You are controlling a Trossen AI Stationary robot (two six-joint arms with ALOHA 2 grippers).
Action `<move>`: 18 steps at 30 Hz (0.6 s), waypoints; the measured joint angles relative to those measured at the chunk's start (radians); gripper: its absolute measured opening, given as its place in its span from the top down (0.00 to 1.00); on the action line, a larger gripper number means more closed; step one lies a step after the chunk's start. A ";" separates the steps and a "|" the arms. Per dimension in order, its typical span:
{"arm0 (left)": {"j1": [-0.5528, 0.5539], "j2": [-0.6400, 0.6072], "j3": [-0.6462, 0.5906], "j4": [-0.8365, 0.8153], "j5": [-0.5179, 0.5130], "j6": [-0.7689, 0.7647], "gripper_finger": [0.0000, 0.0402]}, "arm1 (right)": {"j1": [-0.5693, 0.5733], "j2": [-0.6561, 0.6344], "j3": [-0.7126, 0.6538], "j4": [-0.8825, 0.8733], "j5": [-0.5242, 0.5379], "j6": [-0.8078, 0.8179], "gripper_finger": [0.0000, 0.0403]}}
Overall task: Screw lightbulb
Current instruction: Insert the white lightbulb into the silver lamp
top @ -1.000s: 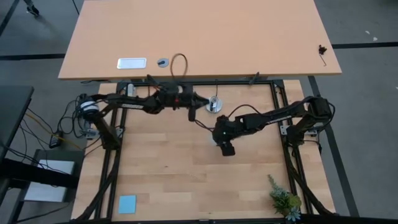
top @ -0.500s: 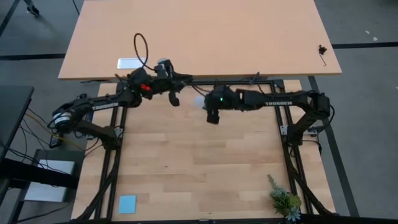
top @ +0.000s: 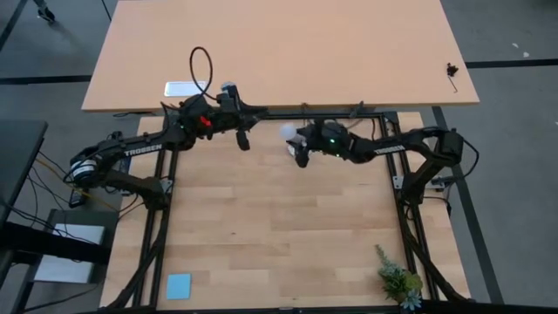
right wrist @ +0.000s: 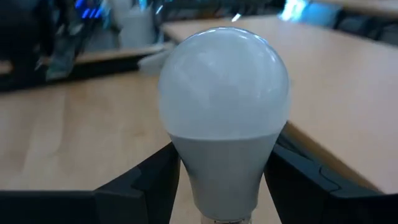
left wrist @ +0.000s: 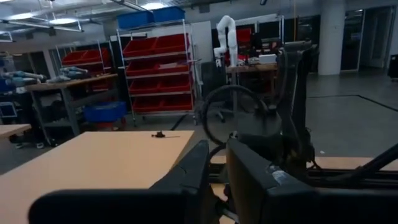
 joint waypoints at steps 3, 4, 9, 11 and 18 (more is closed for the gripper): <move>0.000 0.000 0.000 0.005 -0.002 0.004 0.85 | 0.000 0.000 -0.096 0.206 0.070 0.018 0.44; 0.000 0.004 0.000 0.007 -0.003 0.004 0.85 | -0.001 0.000 -0.119 0.260 0.087 0.018 0.44; 0.000 0.024 -0.035 0.094 0.003 -0.017 0.86 | -0.018 0.002 -0.209 0.410 0.114 0.064 0.43; 0.000 0.033 -0.069 0.184 0.038 -0.066 0.87 | -0.028 0.002 -0.233 0.448 0.120 0.074 0.43; -0.009 0.034 -0.192 0.431 0.113 -0.109 0.92 | -0.044 0.002 -0.251 0.507 0.122 0.096 0.43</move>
